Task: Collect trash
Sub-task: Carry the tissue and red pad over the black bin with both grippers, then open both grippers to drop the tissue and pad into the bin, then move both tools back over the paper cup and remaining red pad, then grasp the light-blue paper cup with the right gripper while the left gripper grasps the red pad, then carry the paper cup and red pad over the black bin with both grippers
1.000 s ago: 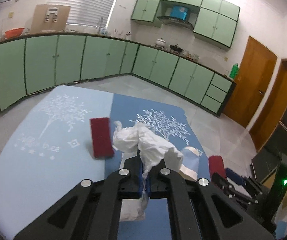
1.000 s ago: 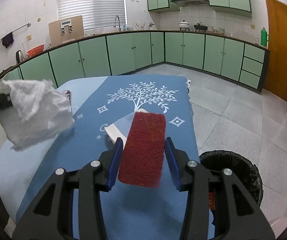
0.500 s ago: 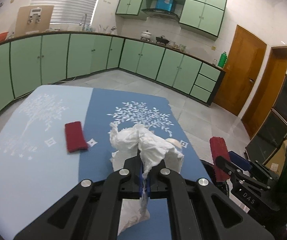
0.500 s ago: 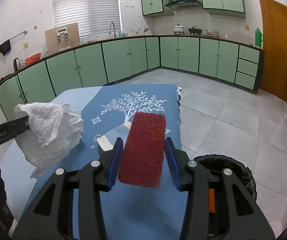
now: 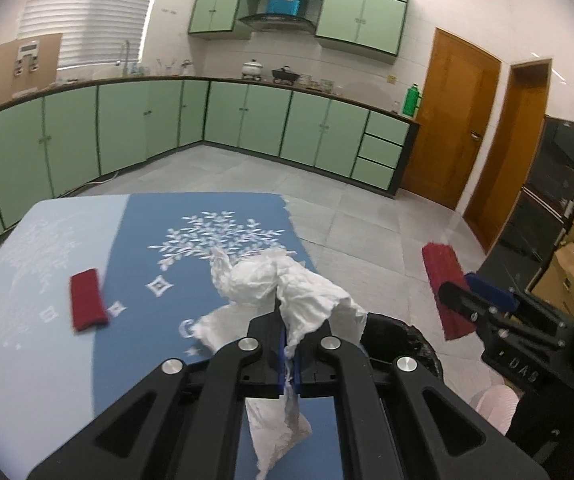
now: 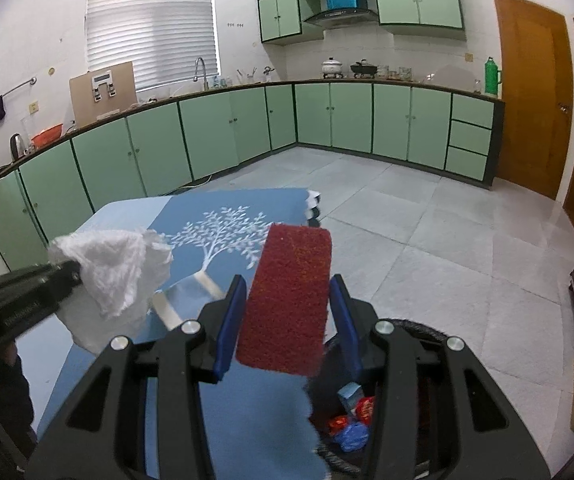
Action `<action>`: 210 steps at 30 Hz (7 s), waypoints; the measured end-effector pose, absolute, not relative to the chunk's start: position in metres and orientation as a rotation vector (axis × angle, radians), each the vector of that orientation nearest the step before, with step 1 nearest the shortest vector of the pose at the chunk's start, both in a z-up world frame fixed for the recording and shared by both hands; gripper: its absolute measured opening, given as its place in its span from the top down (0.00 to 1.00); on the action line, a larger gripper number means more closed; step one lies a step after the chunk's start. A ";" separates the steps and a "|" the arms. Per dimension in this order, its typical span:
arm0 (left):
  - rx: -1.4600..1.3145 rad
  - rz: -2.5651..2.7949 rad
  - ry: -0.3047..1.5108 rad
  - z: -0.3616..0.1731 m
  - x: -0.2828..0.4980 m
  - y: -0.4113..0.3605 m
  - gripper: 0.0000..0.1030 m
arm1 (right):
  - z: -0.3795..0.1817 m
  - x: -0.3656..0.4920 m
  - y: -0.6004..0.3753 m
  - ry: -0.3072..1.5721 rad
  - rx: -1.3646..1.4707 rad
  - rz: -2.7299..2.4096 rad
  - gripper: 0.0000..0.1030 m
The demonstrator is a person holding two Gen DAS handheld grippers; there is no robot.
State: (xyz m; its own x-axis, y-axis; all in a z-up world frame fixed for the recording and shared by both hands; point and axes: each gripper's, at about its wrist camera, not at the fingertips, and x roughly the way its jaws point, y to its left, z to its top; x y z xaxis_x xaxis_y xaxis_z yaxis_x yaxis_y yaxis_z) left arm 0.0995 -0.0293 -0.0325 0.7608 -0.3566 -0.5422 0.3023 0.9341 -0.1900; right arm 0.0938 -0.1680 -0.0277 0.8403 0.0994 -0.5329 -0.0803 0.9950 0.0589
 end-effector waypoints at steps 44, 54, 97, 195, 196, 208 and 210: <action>0.000 -0.739 0.800 -0.090 0.172 -0.251 0.97 | -0.115 0.099 -0.345 0.719 0.156 -0.257 0.60; -0.007 -0.763 0.790 -0.087 0.174 -0.268 0.97 | -0.125 0.102 -0.353 0.734 0.141 -0.276 0.60; 0.018 -0.419 0.631 -0.035 0.149 -0.112 0.34 | -0.078 0.107 -0.282 0.632 0.138 -0.181 0.11; -0.175 0.020 0.834 -0.117 0.206 0.123 0.55 | -0.100 0.208 -0.023 0.714 -0.035 0.234 0.41; -0.170 0.009 0.827 -0.113 0.204 0.119 0.55 | -0.097 0.207 -0.025 0.708 -0.028 0.233 0.41; -0.102 -0.171 0.736 -0.062 0.170 0.049 0.55 | -0.053 0.176 -0.082 0.653 0.050 0.182 0.41; -0.082 -0.212 0.728 -0.058 0.166 0.028 0.55 | -0.049 0.171 -0.094 0.651 0.060 0.170 0.41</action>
State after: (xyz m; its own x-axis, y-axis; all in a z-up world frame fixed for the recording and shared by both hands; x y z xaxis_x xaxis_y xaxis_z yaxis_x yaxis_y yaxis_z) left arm 0.1665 0.0285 -0.0575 0.7260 -0.2207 -0.6514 0.1639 0.9753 -0.1478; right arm 0.1713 -0.0940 -0.0488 0.7821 0.1763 -0.5977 -0.1389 0.9843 0.1086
